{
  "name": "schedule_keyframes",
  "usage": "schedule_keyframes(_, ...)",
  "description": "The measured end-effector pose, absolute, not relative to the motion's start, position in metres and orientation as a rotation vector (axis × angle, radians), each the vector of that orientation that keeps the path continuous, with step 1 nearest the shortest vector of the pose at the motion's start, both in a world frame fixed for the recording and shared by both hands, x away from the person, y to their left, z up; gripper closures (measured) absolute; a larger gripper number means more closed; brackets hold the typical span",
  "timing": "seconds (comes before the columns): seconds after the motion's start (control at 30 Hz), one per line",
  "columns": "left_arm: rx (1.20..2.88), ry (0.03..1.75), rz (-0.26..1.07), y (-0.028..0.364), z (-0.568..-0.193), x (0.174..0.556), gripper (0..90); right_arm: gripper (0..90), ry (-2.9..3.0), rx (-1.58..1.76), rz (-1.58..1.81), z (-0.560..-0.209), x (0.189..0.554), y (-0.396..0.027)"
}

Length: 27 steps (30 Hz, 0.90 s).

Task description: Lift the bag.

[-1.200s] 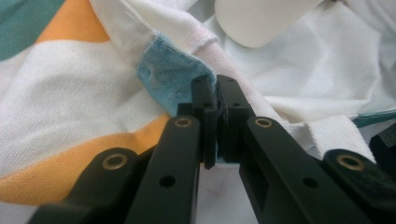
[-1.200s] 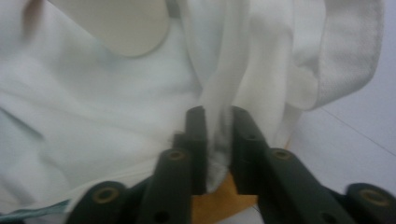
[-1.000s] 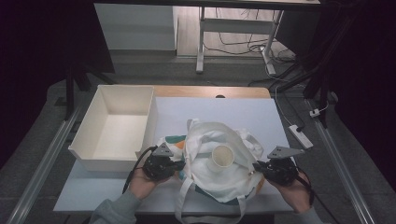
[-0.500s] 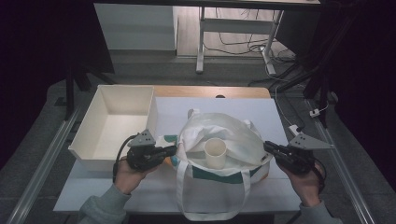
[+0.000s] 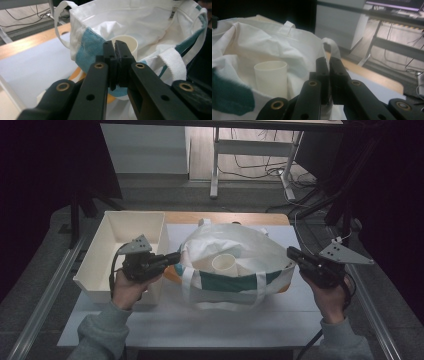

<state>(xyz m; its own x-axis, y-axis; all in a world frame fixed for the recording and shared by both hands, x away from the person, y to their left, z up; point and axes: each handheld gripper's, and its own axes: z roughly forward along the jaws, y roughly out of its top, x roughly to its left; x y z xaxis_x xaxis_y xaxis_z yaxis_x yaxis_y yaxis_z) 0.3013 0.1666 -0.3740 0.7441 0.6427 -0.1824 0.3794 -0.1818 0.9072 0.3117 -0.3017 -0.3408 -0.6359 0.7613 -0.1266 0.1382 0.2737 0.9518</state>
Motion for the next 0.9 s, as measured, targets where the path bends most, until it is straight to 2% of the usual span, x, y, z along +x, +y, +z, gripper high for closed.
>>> schedule_keyframes(0.5,1.718,0.749,0.368,0.176,-0.325,0.319,88.3,86.5,1.749,0.715,1.443,-0.274,0.318,-0.299)
schedule_keyframes(0.57,1.739,0.772,0.393,0.174,-0.328,0.325,88.3,86.6,1.762,0.738,1.42,-0.276,0.327,-0.297)
schedule_keyframes(0.9,1.847,0.864,0.352,0.172,-0.362,0.35,88.2,86.6,1.883,0.841,1.334,-0.32,0.361,-0.288)
